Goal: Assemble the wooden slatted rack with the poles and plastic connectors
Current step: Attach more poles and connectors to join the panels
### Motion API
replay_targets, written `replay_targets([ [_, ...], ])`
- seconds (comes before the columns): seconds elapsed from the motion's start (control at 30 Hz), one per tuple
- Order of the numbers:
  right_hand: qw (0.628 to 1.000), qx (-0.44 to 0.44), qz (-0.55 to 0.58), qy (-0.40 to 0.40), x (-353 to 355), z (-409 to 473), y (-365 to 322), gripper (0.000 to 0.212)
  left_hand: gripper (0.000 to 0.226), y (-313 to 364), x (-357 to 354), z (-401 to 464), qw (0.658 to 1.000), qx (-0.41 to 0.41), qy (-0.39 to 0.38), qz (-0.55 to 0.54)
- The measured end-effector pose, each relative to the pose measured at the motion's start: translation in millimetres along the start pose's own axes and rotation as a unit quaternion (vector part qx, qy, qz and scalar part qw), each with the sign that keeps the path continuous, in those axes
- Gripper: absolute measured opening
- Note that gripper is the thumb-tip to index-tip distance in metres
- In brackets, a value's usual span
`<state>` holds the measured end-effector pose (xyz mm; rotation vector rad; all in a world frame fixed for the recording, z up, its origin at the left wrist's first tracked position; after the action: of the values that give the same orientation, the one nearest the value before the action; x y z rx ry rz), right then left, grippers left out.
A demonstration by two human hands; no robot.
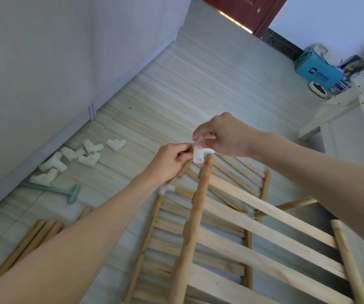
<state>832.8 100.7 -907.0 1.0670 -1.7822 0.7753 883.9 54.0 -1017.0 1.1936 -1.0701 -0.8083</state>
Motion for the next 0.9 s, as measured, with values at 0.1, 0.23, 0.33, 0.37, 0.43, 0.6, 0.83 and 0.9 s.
replay_targets([
  [0.1,0.999,-0.018,0.031,0.015,2.2,2.7,3.6,0.024,0.018,-1.3,2.3,-0.5,1.000,0.007,0.014,-0.004],
  [0.23,0.994,-0.028,0.098,0.031,-0.6,0.3,0.1,0.031,0.021,-3.4,8.0,-5.1,1.000,0.015,0.018,0.001],
  [0.33,0.987,-0.050,0.143,0.062,-8.9,-6.9,6.7,0.038,0.022,-5.0,9.9,-10.0,1.000,0.012,0.018,-0.005],
  [0.37,0.982,-0.059,0.161,0.076,-10.7,-9.6,9.2,0.038,0.022,-4.6,9.5,-11.3,1.000,0.010,0.015,-0.007],
  [0.43,0.976,-0.073,0.180,0.099,-12.9,-11.2,9.3,0.036,0.022,-3.3,7.9,-12.1,1.000,0.006,0.011,-0.006],
  [0.6,0.989,-0.073,0.073,0.102,-15.2,-0.6,-8.1,0.046,0.029,-8.6,8.5,-11.2,0.999,0.003,0.039,0.034],
  [0.83,0.967,-0.119,0.176,0.139,-27.2,-18.1,17.4,0.034,0.026,-8.0,5.9,-9.3,1.000,0.002,0.013,-0.002],
  [0.9,0.962,-0.110,0.226,0.102,-28.1,-22.3,23.0,0.025,0.025,-8.9,5.8,-7.4,1.000,0.010,0.009,0.000],
])
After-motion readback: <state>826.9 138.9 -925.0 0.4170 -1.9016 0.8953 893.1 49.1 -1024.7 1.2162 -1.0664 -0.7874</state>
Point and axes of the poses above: each hand's wrist, its own z-axis towards the middle knuckle, its own x-axis out of the back of the hand, y = z × x, the point moved 7 cm from there along z, towards the middle knuckle, and after that the axes turned 3 degrees about -y, right-handed, at the moved point
